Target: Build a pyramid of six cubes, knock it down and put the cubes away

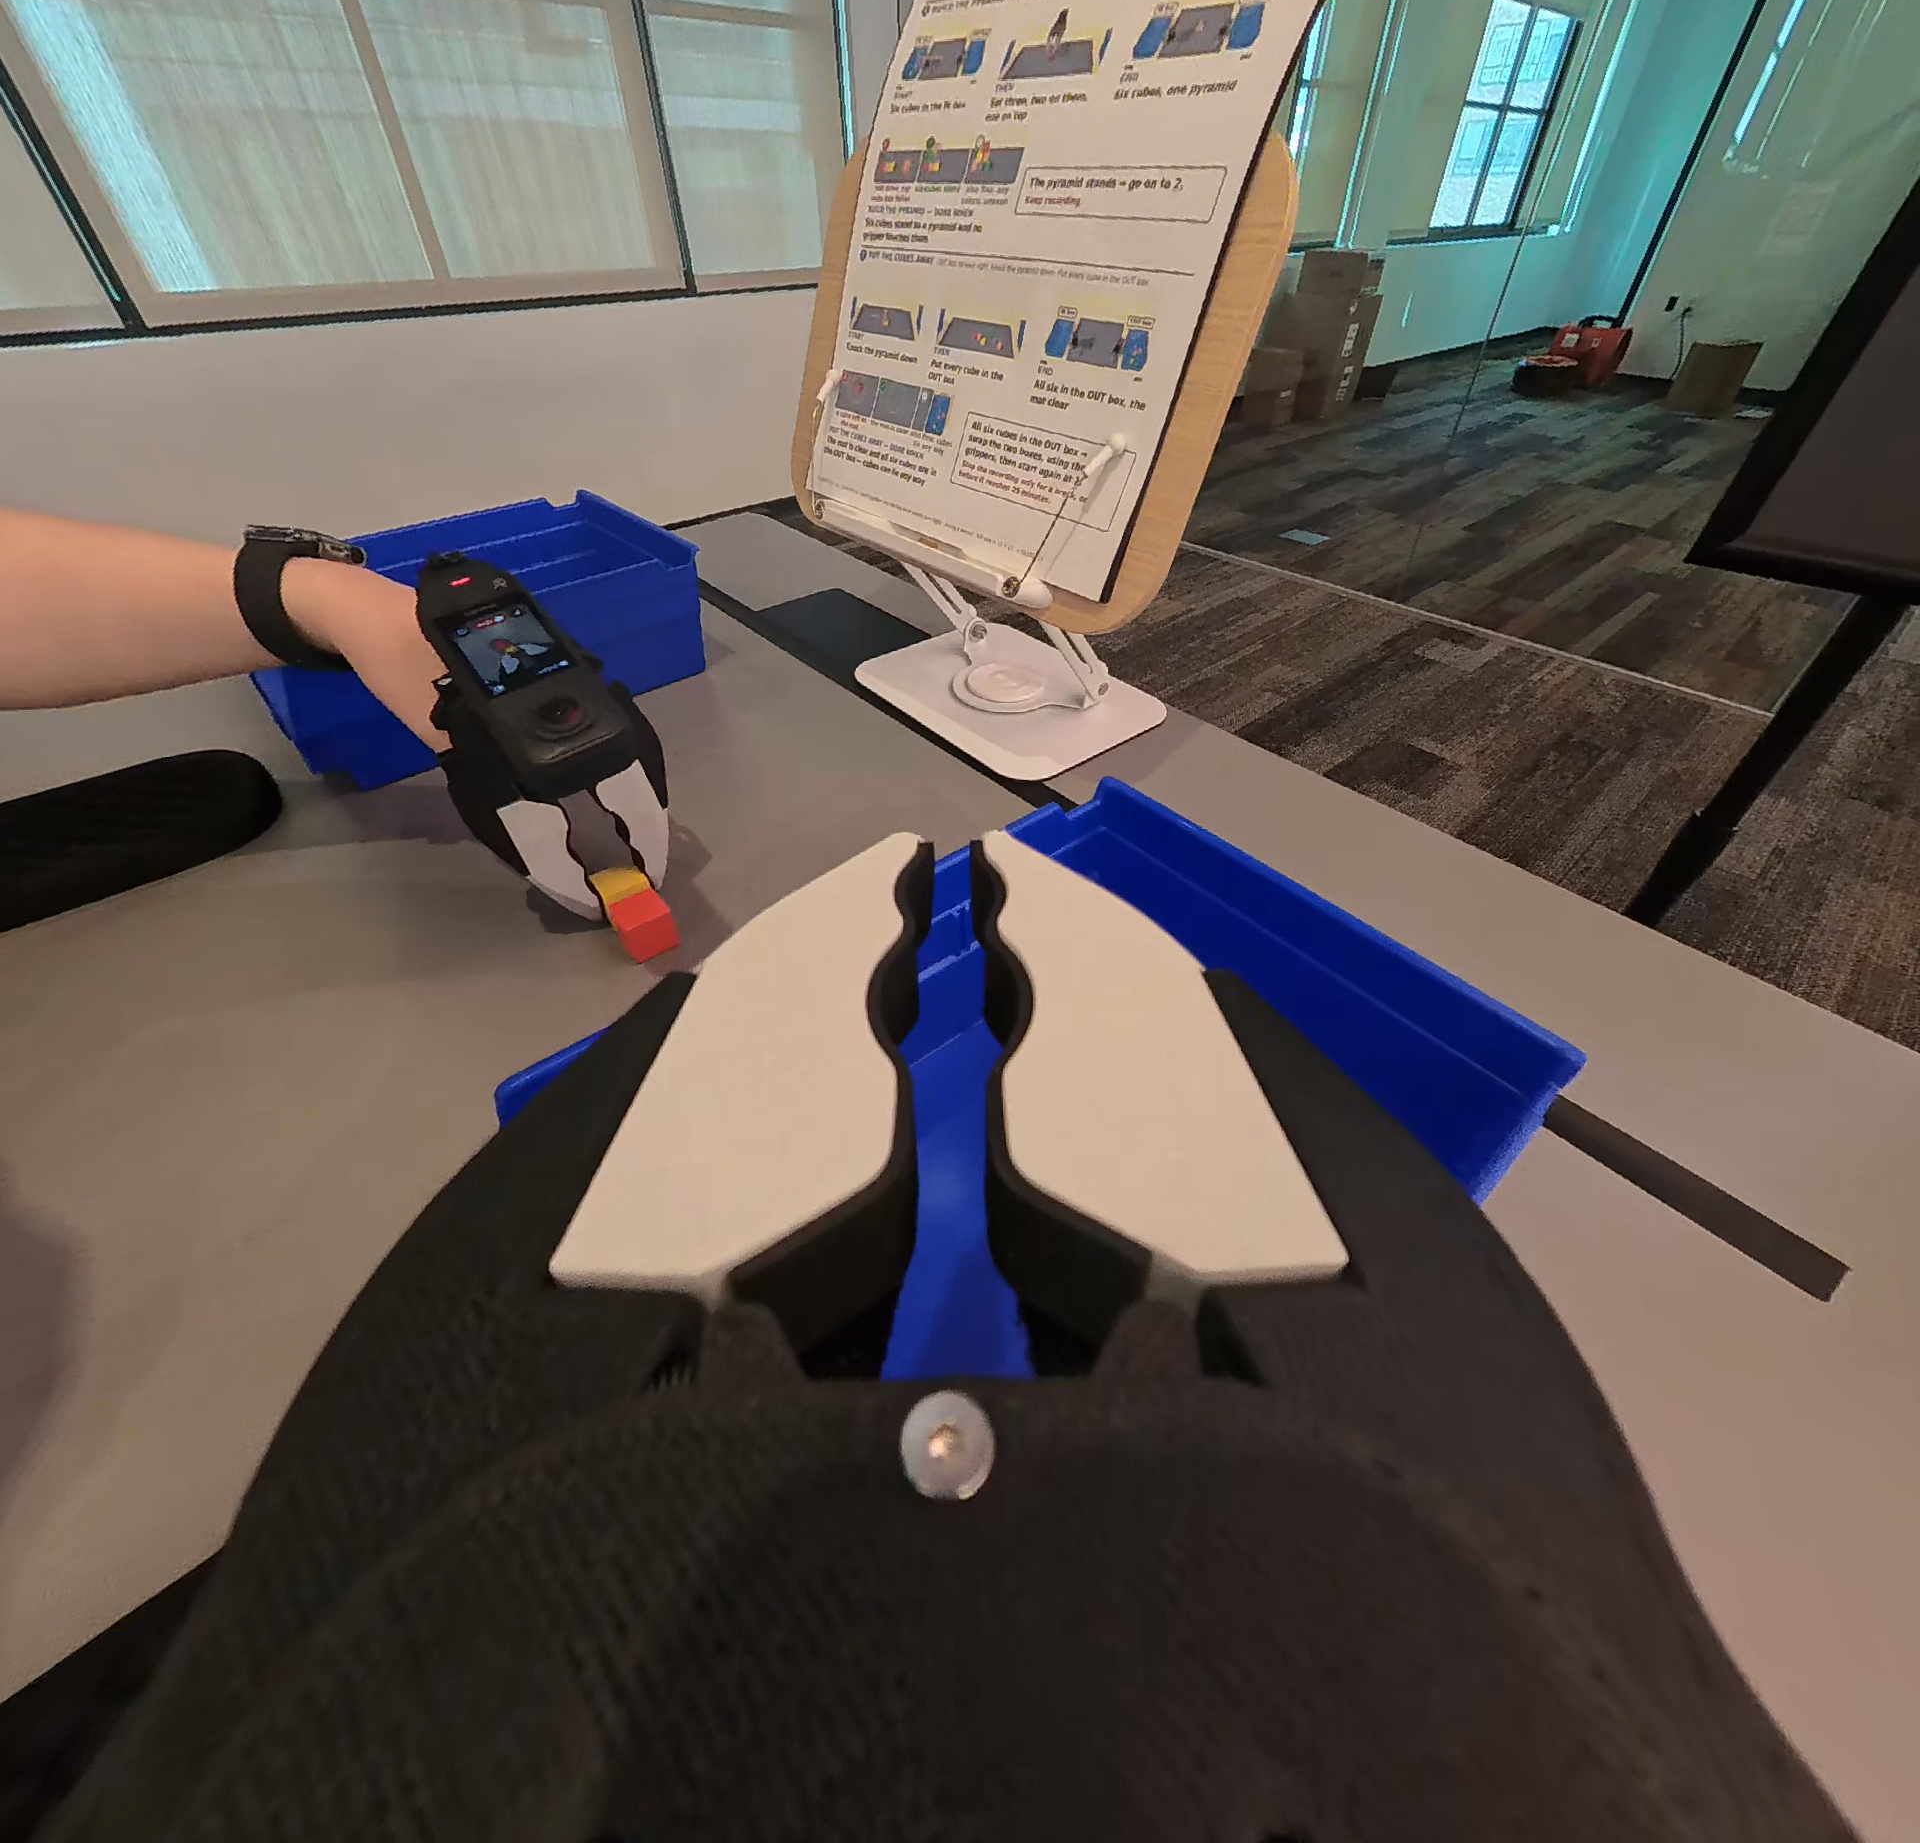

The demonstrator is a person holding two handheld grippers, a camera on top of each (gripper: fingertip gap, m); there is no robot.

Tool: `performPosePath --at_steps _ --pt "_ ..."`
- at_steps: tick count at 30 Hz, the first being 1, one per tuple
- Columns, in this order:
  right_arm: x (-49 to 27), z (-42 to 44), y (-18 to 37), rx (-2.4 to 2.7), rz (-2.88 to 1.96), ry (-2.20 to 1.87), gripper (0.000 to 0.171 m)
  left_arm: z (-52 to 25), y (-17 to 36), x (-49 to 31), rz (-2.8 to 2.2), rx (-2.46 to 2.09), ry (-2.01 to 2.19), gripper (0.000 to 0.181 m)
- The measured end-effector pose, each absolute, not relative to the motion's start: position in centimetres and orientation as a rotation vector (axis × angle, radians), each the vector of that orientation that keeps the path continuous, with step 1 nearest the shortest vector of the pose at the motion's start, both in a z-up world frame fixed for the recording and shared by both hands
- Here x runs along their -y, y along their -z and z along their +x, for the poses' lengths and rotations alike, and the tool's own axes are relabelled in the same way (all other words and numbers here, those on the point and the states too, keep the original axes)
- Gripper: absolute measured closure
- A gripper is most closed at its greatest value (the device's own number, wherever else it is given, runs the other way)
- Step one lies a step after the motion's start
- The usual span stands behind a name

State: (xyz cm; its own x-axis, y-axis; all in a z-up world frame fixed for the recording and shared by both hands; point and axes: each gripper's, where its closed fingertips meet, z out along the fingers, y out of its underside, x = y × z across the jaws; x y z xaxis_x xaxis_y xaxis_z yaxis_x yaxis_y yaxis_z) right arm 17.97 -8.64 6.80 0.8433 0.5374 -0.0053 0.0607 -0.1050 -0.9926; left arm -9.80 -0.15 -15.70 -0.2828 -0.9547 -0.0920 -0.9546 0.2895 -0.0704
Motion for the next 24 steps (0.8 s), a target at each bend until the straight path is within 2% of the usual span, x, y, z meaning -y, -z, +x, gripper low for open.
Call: performPosePath --at_steps 22,24 --pt "8.68 18.62 -6.53 0.45 -1.641 -0.438 0.164 -9.54 15.84 0.52 -1.801 -2.462 0.003 0.152" --pt "8.72 18.68 -6.53 0.448 -1.639 -0.44 0.164 -9.34 15.78 0.23 -1.816 -2.427 -0.001 0.142"
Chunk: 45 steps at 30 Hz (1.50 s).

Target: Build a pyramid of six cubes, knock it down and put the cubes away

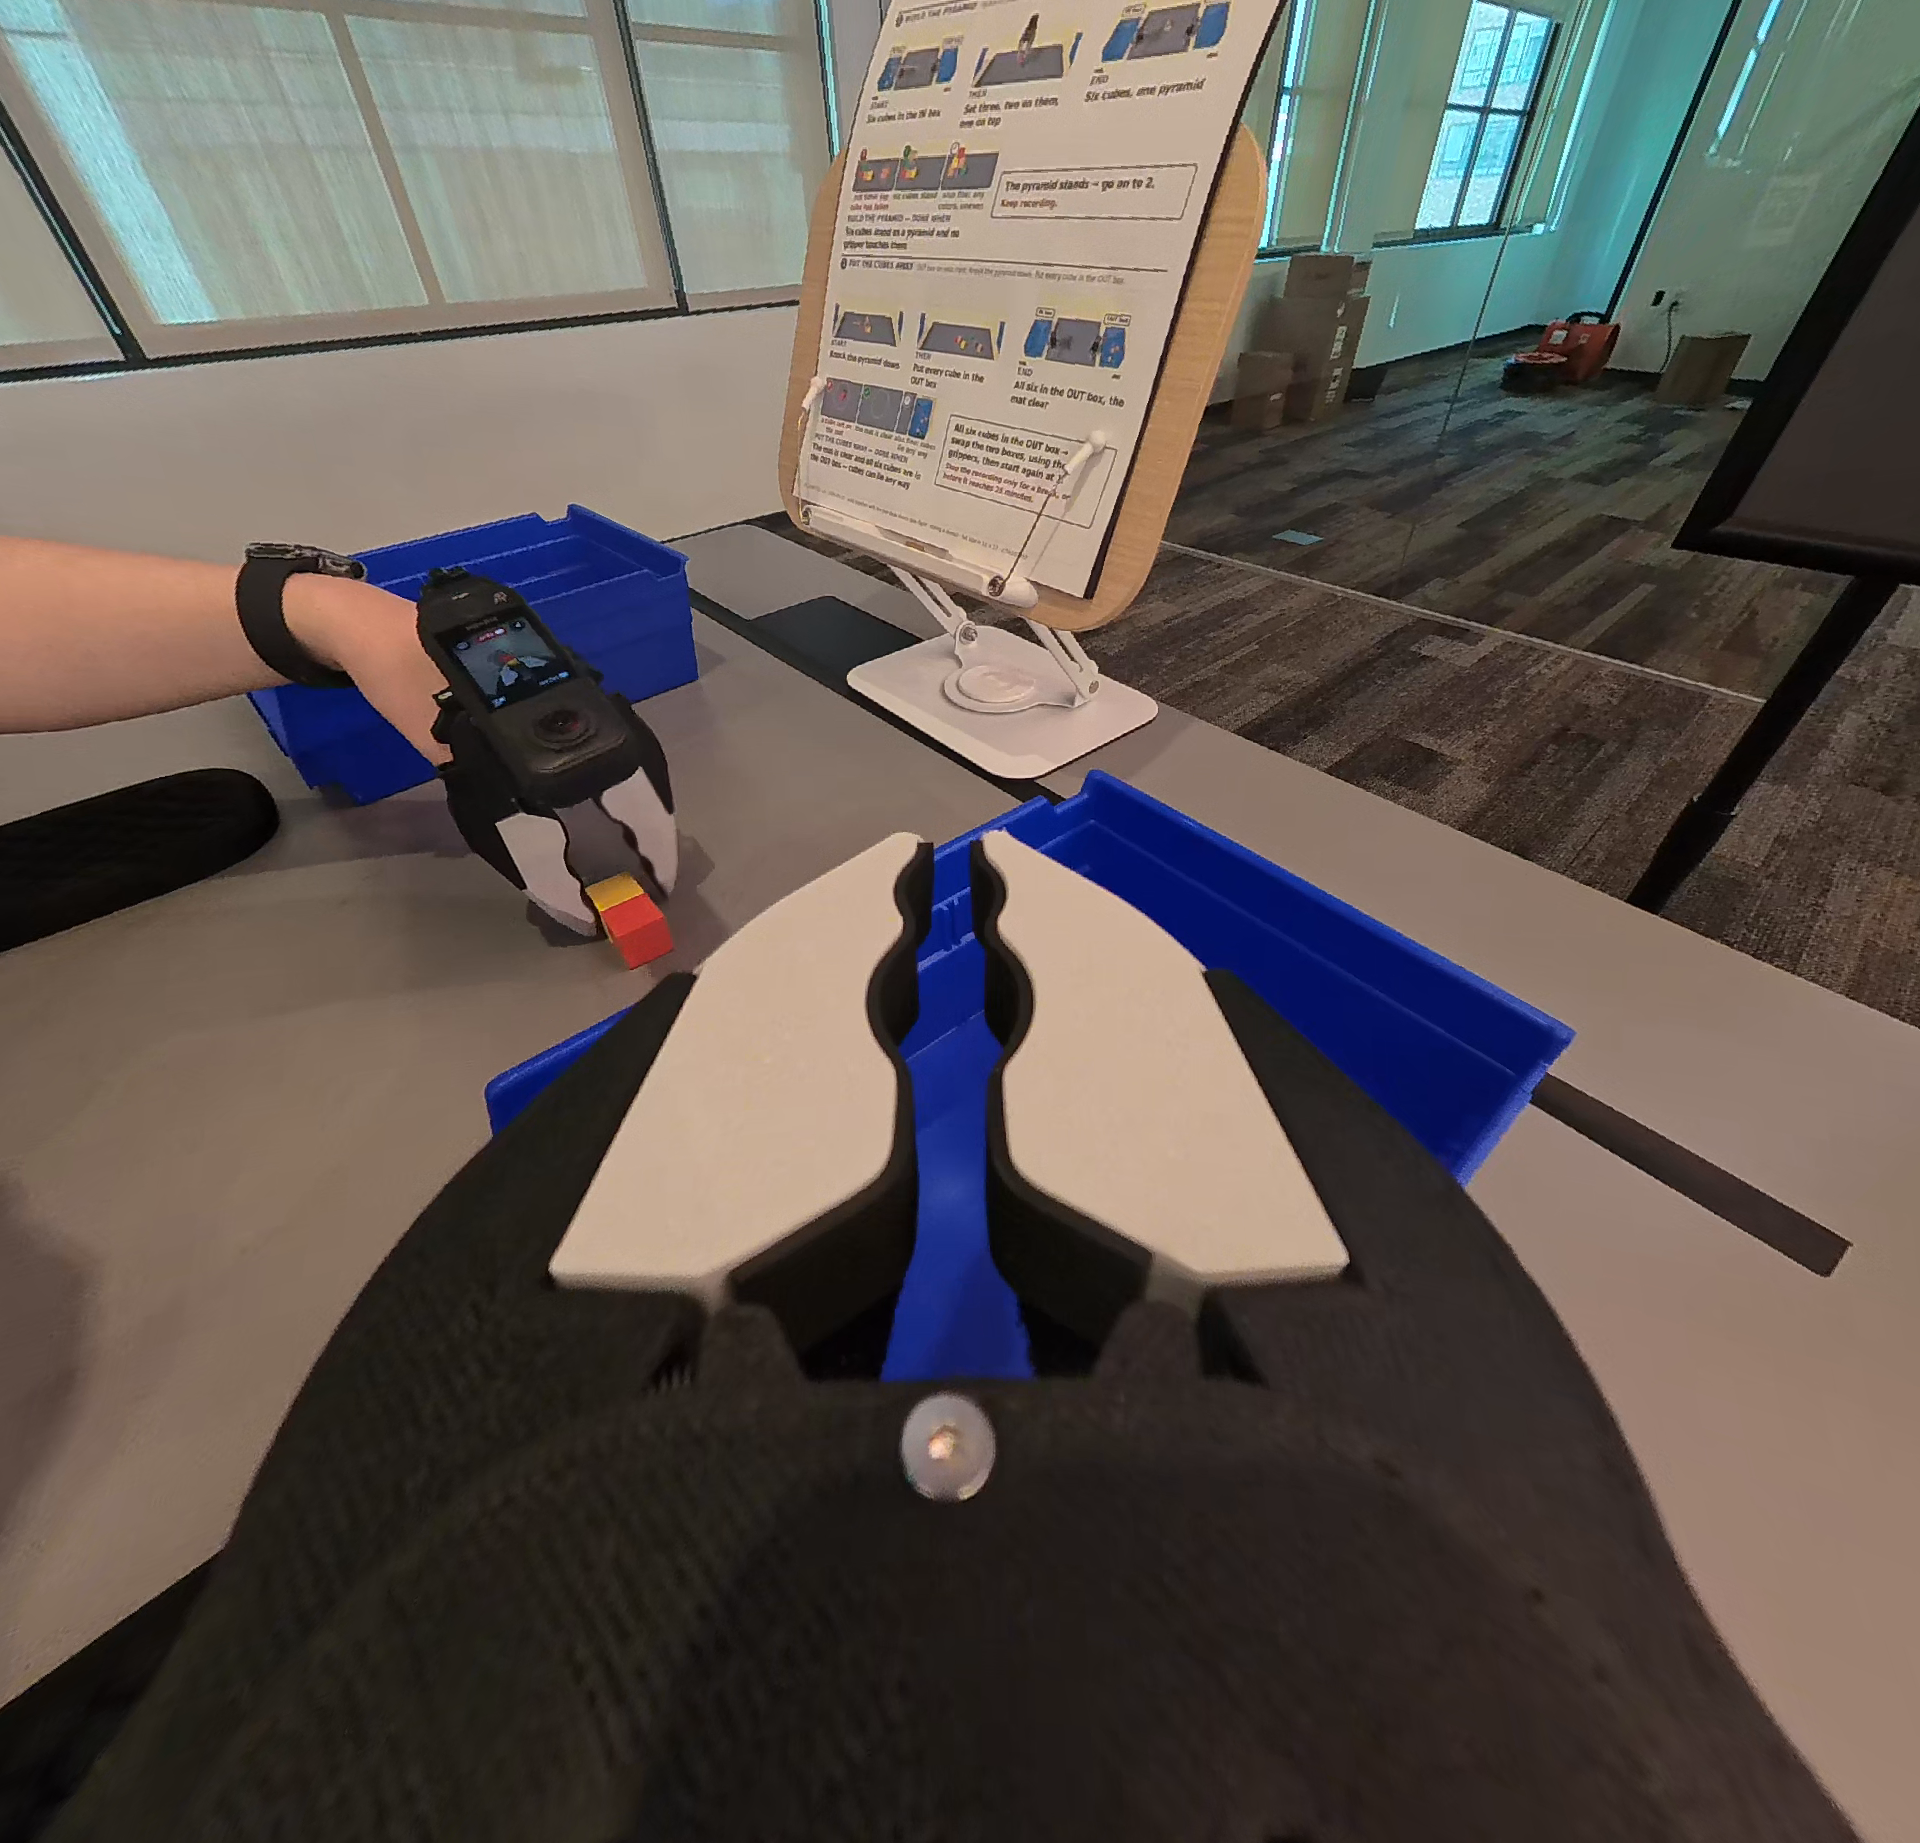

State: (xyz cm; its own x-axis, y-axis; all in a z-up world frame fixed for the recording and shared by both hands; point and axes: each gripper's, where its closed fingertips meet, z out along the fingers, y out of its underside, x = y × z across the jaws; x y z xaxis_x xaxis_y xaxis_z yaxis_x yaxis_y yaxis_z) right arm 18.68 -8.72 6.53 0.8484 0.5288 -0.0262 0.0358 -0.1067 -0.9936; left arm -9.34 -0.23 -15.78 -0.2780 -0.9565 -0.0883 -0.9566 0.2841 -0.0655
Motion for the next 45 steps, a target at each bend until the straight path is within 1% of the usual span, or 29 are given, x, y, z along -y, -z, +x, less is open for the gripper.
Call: performPosePath --at_steps 1,2,4,5,7,10,12,14,16,18,21,24,25,26,27,28,30,34,36,40,45 --pt "8.7 18.7 -6.5 0.448 -1.639 -0.442 0.164 -9.3 15.7 0.3 -1.832 -2.417 0.012 0.135" --pt "8.7 18.7 -6.5 0.446 -1.64 -0.442 0.164 -9.3 15.6 0.5 -1.847 -2.41 0.041 0.135" --pt "8.7 18.8 -6.5 0.444 -1.639 -0.443 0.164 -8.9 15.1 0.9 -1.839 -2.392 0.109 0.124" --pt "8.7 18.8 -6.4 0.443 -1.64 -0.444 0.164 -9.0 14.6 1.0 -1.842 -2.387 0.126 0.123" --pt "8.7 18.8 -6.3 0.442 -1.644 -0.448 0.164 -9.5 13.2 1.0 -1.82 -2.357 0.135 0.123" --pt "8.7 18.9 -6.1 0.443 -1.65 -0.446 0.164 -12.0 9.5 0.2 -1.782 -2.245 0.097 0.127" --pt "8.7 18.9 -6.2 0.44 -1.646 -0.447 0.164 -15.1 6.4 -0.8 -1.778 -2.129 0.062 0.13" --pt "8.8 19.0 -6.2 0.436 -1.64 -0.45 0.164 -19.9 3.6 -2.5 -1.836 -1.989 -0.013 0.13" --pt "8.8 19.1 -6.4 0.43 -1.632 -0.455 0.164 -26.5 1.4 -5.3 -1.969 -1.808 -0.171 0.131" --pt "8.8 18.9 -6.7 0.431 -1.618 -0.458 0.164 -33.9 0.6 -7.5 -2.192 -1.589 -0.293 0.129" --pt "8.7 18.7 -6.8 0.445 -1.625 -0.446 0.164 -42.2 2.4 -8.3 -2.545 -1.188 -0.243 0.131" --pt "8.5 18.8 -6.5 0.445 -1.647 -0.434 0.163 -46.6 6.5 -7.6 -2.796 -0.894 -0.085 0.131" --pt "8.5 18.8 -6.5 0.445 -1.644 -0.44 0.163 -47.0 7.7 -7.3 -2.816 -0.9 -0.023 0.137" --pt "8.5 18.7 -6.5 0.445 -1.641 -0.447 0.163 -47.0 8.7 -7.1 -2.804 -0.952 0.024 0.138" --pt "8.6 18.7 -6.4 0.445 -1.641 -0.45 0.163 -46.7 9.3 -6.9 -2.772 -1.035 0.065 0.145" --pt "8.6 18.7 -6.3 0.443 -1.644 -0.45 0.163 -46.4 9.8 -6.9 -2.724 -1.12 0.059 0.14" --pt "8.6 18.8 -6.1 0.438 -1.651 -0.449 0.163 -45.9 10.1 -7.2 -2.589 -1.313 -0.02 0.138" --pt "8.9 19.0 -6.0 0.431 -1.65 -0.45 0.163 -45.6 11.0 -7.9 -2.431 -1.55 -0.185 0.139" --pt "9.1 19.2 -6.1 0.425 -1.646 -0.447 0.163 -46.2 11.5 -8.7 -2.401 -1.599 -0.304 0.139" --pt "9.3 19.3 -6.1 0.417 -1.64 -0.448 0.163 -46.9 12.9 -9.1 -2.449 -1.658 -0.402 0.136" --pt "9.4 19.5 -6.0 0.41 -1.644 -0.45 0.163 -47.1 14.0 -9.1 -2.532 -1.682 -0.441 0.139"
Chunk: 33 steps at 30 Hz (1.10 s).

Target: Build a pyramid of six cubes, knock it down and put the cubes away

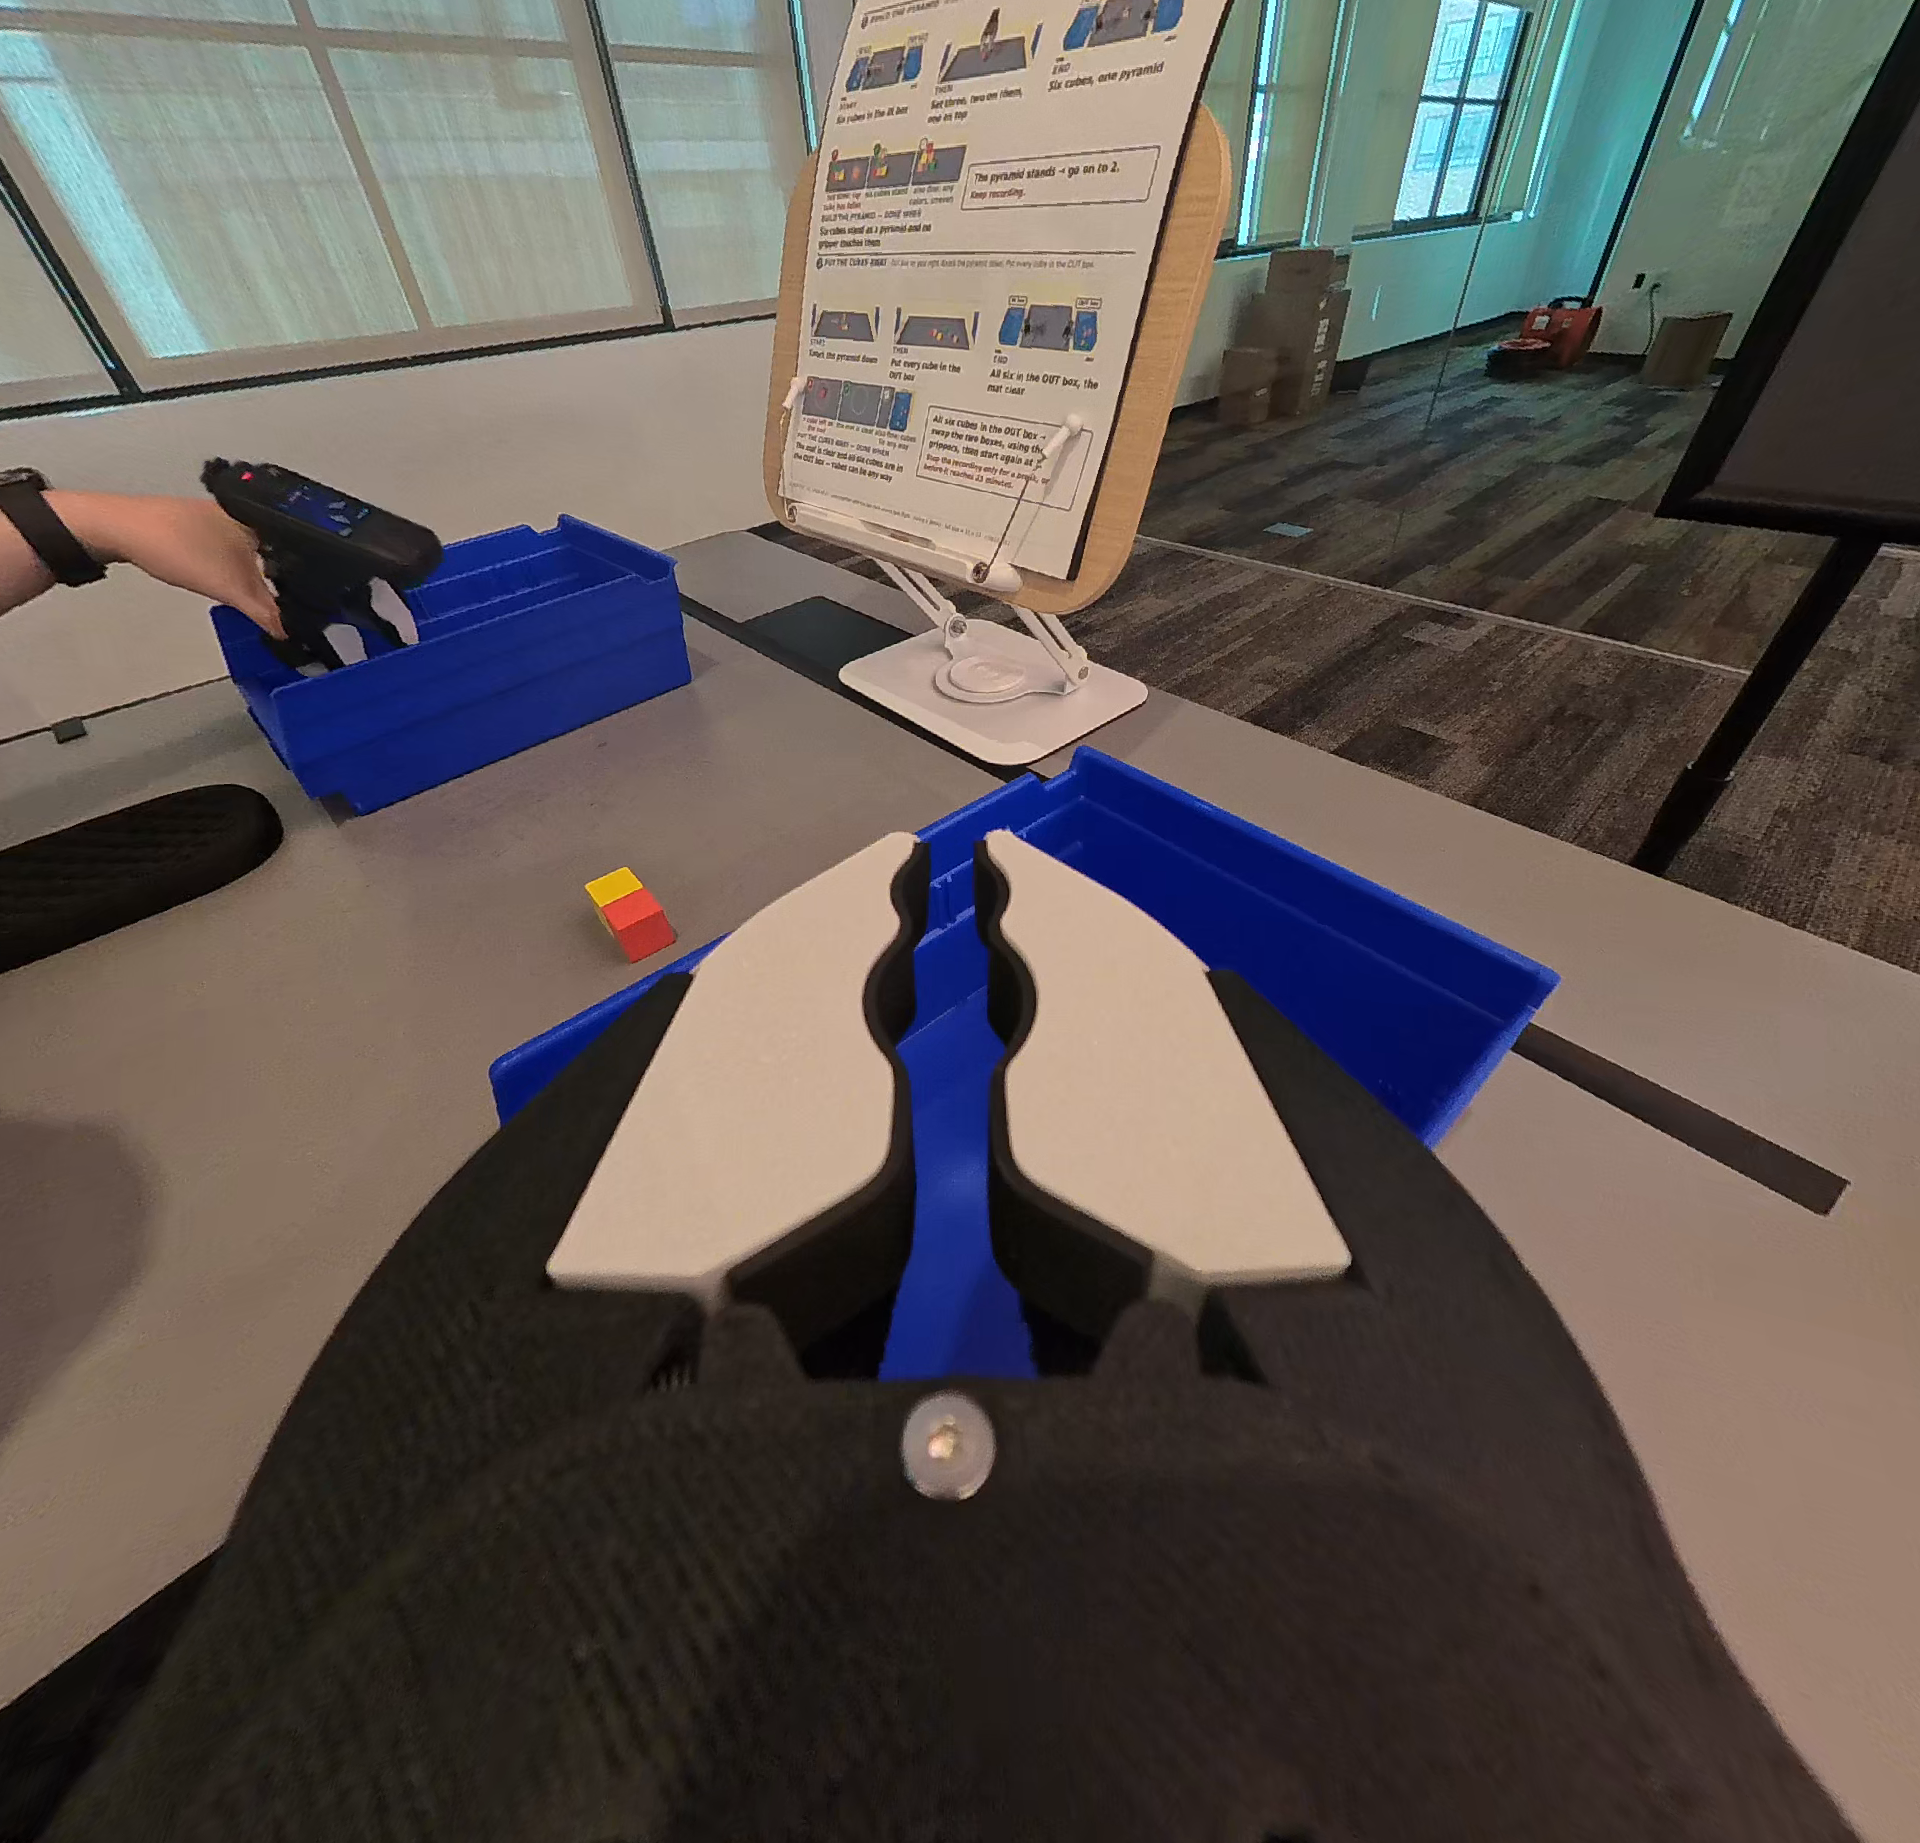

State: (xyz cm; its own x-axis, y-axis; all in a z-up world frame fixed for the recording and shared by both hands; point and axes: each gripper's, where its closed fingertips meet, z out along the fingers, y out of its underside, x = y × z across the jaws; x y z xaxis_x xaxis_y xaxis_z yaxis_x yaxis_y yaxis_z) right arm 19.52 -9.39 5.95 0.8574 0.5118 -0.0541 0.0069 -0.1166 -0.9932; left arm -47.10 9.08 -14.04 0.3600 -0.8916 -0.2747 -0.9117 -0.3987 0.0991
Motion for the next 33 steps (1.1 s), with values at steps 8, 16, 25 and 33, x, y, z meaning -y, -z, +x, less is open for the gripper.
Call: performPosePath --at_steps 8,16,25,33 --pt "9.2 19.7 -5.9 0.408 -1.641 -0.454 0.163 -47.3 14.5 -9.1 -2.566 -1.693 -0.504 0.15" --pt "9.1 19.9 -6.1 0.407 -1.634 -0.457 0.163 -45.2 5.5 -10.9 -2.341 -1.594 -0.568 0.153" --pt "8.7 19.2 -5.9 0.431 -1.657 -0.451 0.162 -24.0 -3.6 -2.1 -1.838 -1.862 -0.071 0.153" --pt "9.1 18.7 -6.1 0.448 -1.645 -0.463 0.162 -16.9 10.5 -0.2 -1.773 -2.285 -0.314 0.153"
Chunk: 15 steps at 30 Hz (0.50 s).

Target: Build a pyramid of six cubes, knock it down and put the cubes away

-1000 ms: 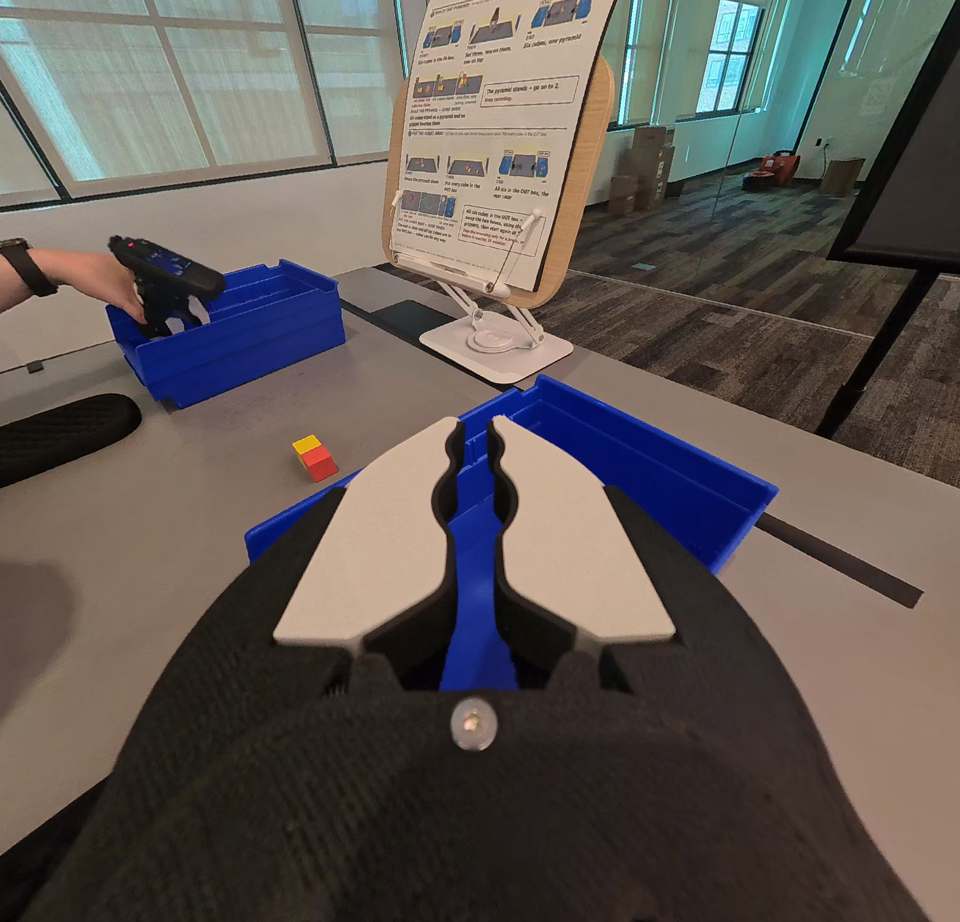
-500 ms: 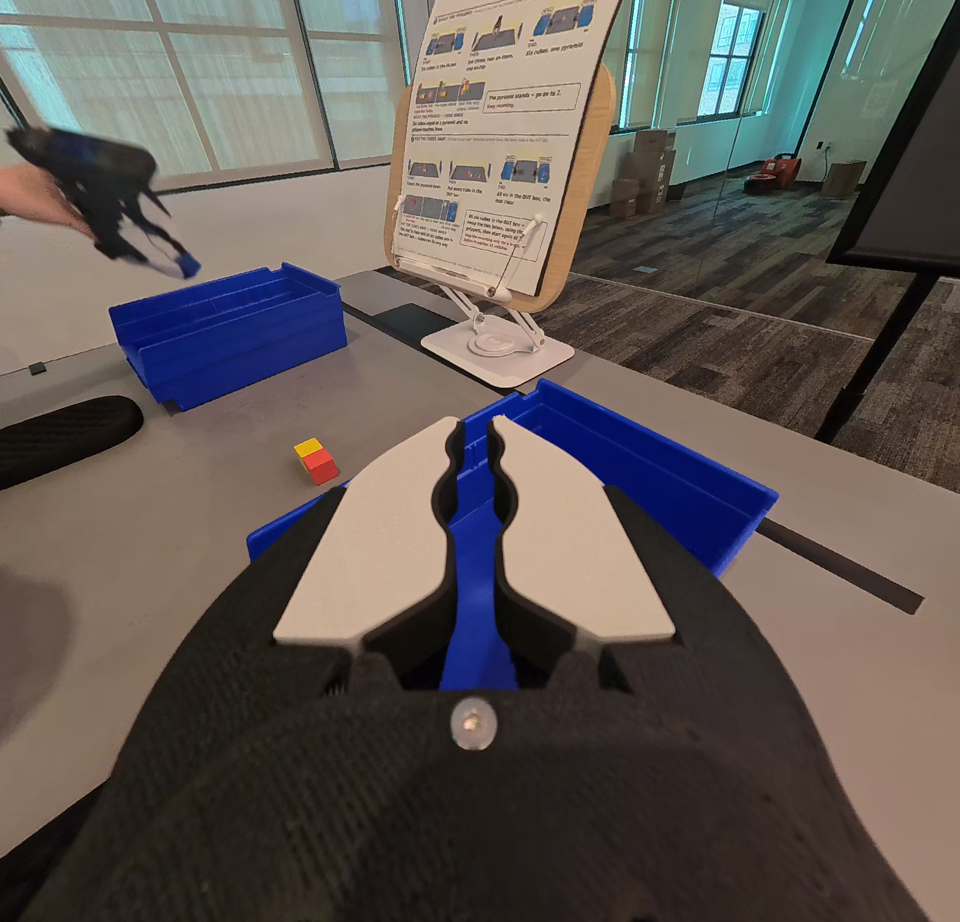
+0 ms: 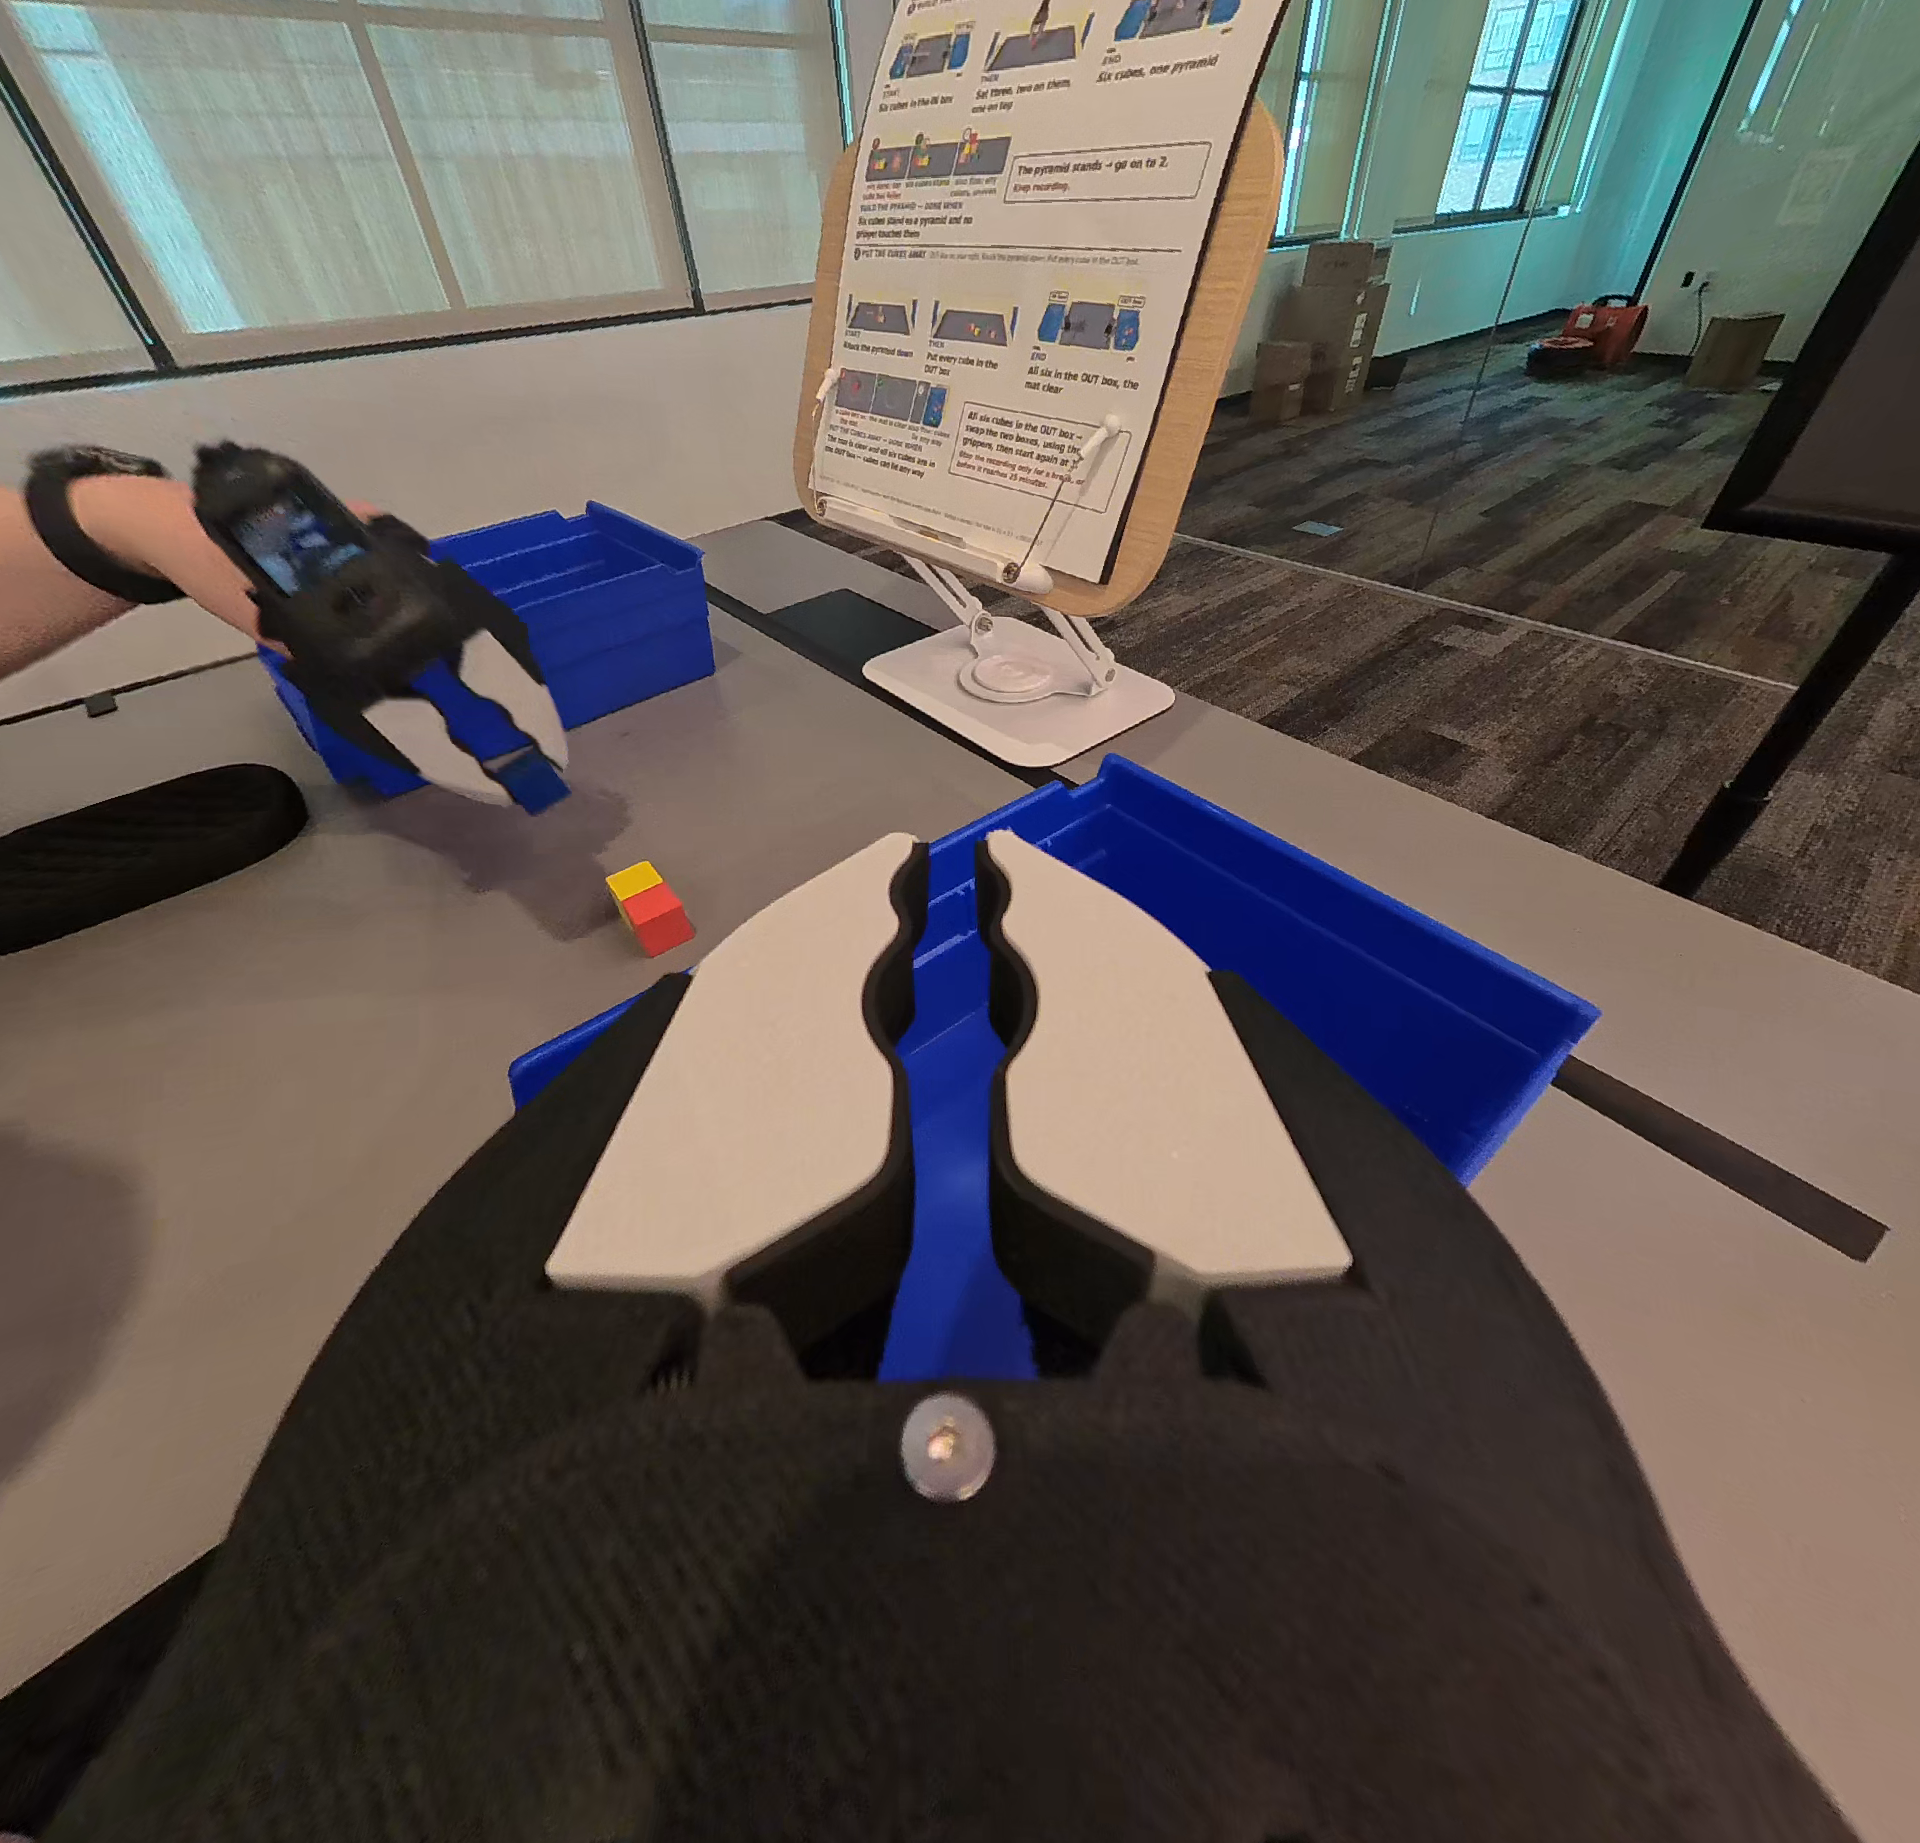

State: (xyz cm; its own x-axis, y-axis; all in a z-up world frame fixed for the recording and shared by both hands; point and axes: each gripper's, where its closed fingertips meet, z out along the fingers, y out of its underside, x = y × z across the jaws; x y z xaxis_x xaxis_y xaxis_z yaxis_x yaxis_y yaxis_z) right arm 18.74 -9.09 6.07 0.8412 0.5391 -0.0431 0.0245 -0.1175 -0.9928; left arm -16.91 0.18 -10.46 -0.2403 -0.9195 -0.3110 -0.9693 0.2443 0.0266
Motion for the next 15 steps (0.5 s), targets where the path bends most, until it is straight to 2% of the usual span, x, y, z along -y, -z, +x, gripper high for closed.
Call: performPosePath --at_steps 6,15 --pt "9.6 19.3 -6.1 0.428 -1.63 -0.477 0.162 -15.2 13.6 -0.8 -1.782 -2.372 -0.365 0.153" --pt "9.7 19.4 -6.2 0.425 -1.624 -0.479 0.162 -13.5 14.2 -0.8 -1.8 -2.364 -0.257 0.153"
